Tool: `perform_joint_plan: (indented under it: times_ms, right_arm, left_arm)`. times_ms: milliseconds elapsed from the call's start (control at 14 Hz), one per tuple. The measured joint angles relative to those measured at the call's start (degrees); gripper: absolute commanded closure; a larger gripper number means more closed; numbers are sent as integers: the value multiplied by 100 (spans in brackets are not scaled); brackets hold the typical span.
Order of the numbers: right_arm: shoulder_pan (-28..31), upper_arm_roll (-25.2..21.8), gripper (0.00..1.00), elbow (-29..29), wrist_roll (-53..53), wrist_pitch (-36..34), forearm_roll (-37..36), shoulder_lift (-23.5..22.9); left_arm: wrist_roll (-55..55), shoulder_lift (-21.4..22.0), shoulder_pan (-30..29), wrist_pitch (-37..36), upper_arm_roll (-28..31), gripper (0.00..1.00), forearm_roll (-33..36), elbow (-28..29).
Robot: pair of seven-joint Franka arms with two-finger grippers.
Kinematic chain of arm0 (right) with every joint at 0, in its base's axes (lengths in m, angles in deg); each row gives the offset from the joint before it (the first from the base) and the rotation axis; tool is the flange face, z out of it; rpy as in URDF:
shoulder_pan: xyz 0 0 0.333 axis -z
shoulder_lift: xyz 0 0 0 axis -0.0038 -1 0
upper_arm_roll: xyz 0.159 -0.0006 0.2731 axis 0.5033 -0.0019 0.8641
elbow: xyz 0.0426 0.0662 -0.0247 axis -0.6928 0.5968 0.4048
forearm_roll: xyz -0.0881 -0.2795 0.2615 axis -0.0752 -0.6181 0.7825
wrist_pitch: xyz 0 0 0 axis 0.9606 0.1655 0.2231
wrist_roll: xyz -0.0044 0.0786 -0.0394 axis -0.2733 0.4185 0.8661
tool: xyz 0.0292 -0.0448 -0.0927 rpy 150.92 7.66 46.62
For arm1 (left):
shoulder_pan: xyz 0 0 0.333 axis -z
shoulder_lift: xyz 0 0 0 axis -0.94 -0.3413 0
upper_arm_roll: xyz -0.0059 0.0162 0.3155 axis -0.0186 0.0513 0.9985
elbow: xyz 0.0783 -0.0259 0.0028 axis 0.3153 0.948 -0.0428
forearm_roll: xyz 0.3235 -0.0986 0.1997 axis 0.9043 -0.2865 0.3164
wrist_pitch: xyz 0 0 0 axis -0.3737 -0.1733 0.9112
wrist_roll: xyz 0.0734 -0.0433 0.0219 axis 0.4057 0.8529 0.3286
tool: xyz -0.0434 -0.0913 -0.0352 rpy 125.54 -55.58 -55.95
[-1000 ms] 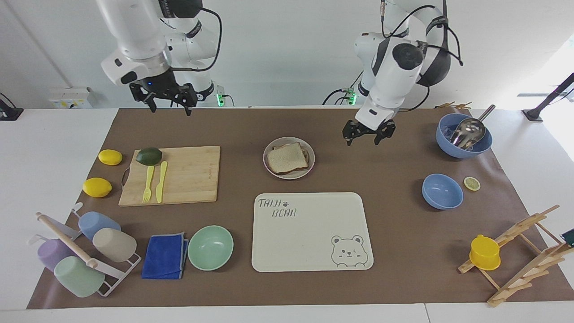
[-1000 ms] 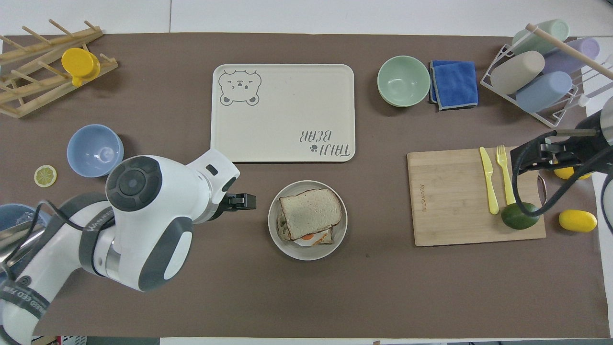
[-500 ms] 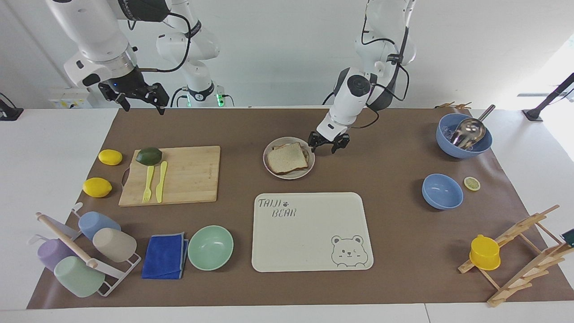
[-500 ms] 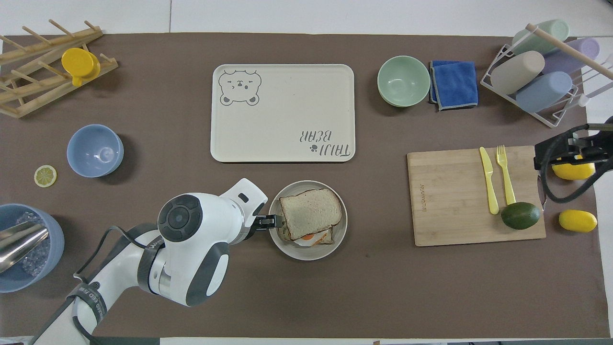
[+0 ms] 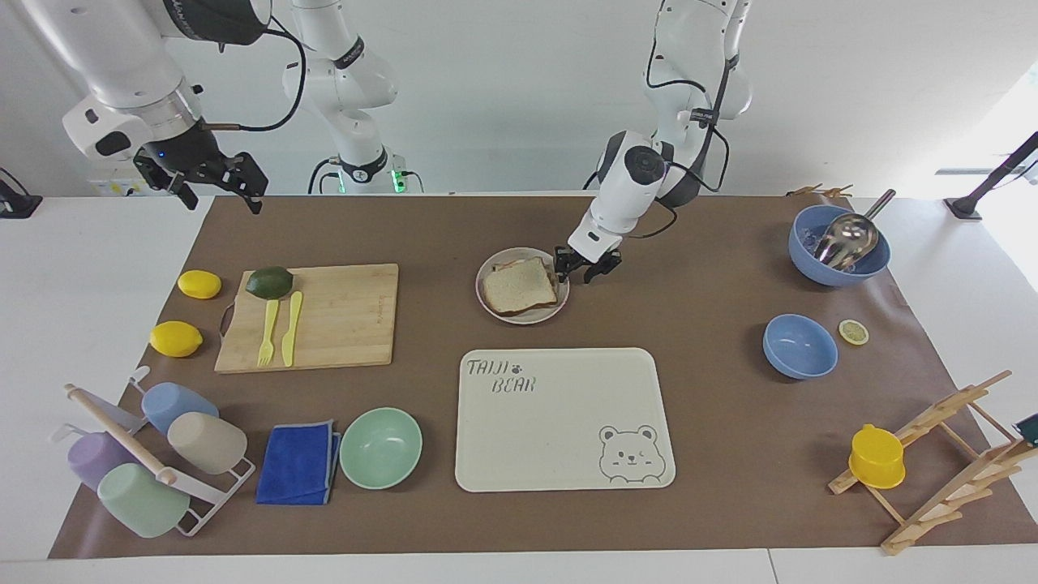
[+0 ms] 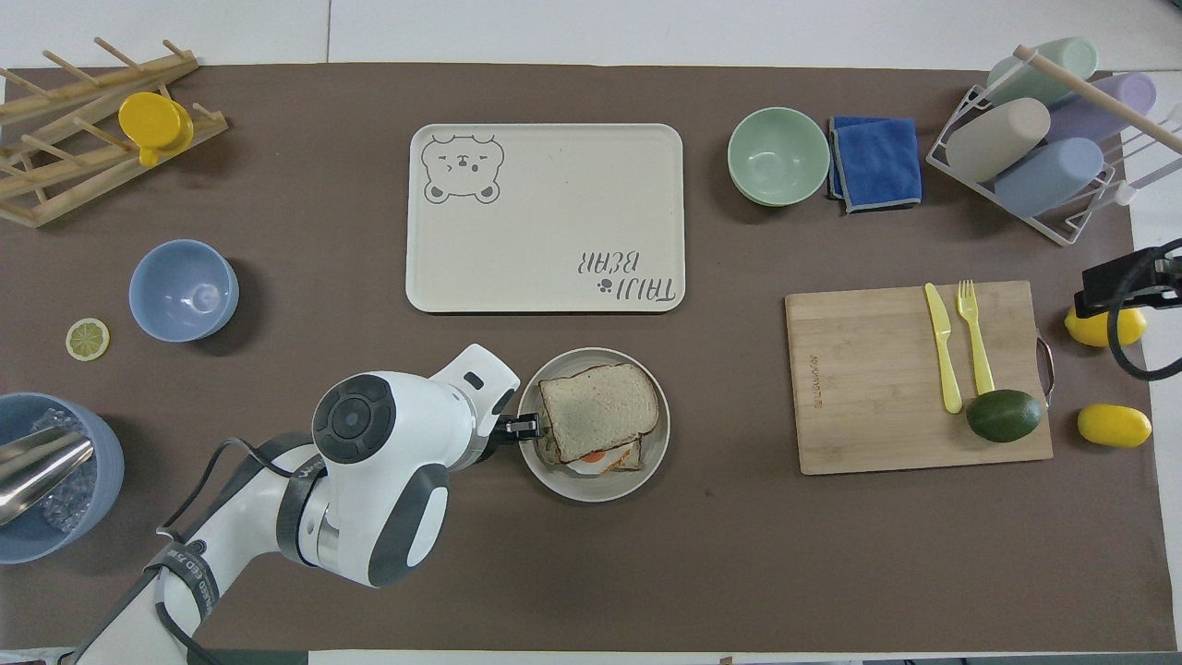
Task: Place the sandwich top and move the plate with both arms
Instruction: 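Grasp the white plate rim with the left gripper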
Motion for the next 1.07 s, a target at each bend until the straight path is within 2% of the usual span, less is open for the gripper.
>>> perform_joint_plan:
  times_ms: [571, 857, 929, 1071]
  right_arm:
    - [-24, 13, 0, 14, 0, -1, 2, 0]
    - [-22, 12, 0, 21, 0, -1, 2, 0]
    - [-22, 12, 0, 22, 0, -1, 2, 0]
    - [-22, 12, 0, 24, 0, -1, 2, 0]
  left_arm:
    - [4, -12, 42, 2, 0, 69, -42, 0]
    - [4, -13, 67, 2, -1, 88, -47, 0]
    - [5, -13, 75, 2, 0, 96, -48, 0]
    - [8, -12, 88, 17, 2, 100, -62, -6]
